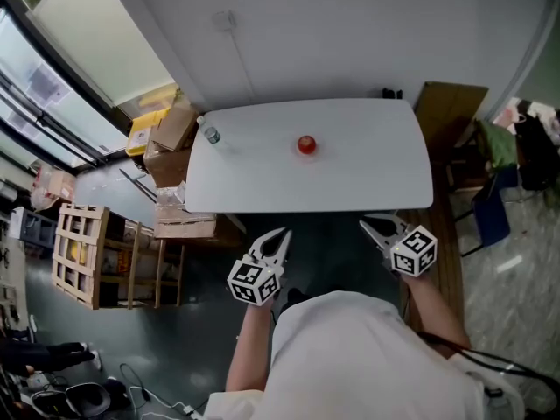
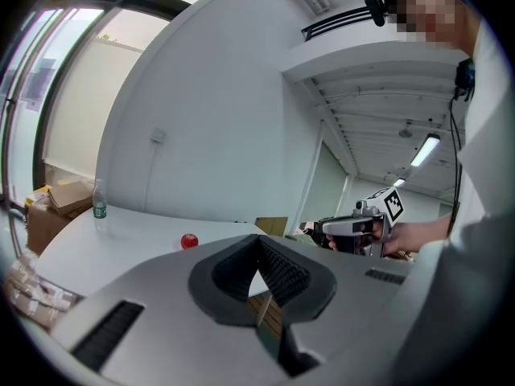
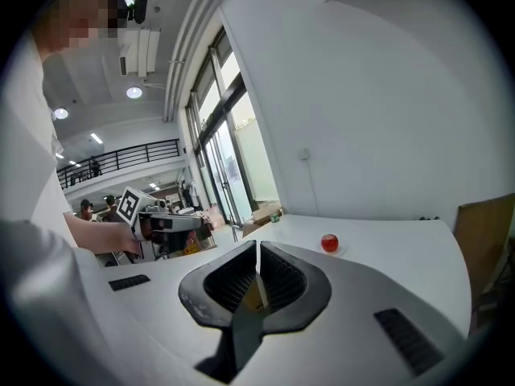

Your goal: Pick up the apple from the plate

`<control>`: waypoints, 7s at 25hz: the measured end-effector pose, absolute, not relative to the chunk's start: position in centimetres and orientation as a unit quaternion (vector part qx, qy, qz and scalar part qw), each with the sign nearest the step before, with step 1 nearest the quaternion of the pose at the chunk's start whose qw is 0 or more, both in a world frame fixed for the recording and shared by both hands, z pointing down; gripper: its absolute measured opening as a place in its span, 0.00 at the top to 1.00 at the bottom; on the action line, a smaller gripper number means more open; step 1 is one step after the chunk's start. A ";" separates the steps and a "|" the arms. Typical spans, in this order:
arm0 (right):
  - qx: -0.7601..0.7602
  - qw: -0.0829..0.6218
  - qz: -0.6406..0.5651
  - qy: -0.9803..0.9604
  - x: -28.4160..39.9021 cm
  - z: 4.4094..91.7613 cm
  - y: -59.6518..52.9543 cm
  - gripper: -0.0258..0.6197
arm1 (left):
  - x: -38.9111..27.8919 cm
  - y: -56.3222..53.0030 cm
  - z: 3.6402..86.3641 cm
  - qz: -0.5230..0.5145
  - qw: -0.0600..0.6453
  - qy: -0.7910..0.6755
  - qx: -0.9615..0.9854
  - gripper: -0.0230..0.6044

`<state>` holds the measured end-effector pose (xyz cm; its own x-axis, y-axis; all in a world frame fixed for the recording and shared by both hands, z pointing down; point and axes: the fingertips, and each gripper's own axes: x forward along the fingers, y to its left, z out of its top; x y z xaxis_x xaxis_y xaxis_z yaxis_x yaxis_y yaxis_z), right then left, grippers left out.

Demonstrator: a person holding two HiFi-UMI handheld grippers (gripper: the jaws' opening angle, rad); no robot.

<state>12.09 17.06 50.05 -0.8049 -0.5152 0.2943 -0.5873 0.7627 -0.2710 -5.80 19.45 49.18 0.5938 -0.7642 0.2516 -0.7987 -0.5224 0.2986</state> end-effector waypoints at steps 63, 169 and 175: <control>0.444 0.088 0.243 -0.858 4.1 52.7 -4.4 0.90 | -12.1 -6.9 53.5 0.118 0.204 -0.284 0.930 0.96; 0.270 0.133 0.384 -0.873 14.2 62.8 -15.9 0.90 | -3.5 -18.4 74.9 0.296 0.353 -0.440 0.771 0.37; 0.245 0.144 0.379 -0.881 11.7 62.7 -14.5 0.90 | -4.3 -17.1 71.9 0.269 0.350 -0.443 0.781 0.37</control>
<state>11.73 -14.48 62.68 -0.8385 -0.3224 0.4393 -0.5406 0.5935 -0.5963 -4.31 -17.11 71.91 0.4636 -0.5027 0.7297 -0.8792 -0.3633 0.3083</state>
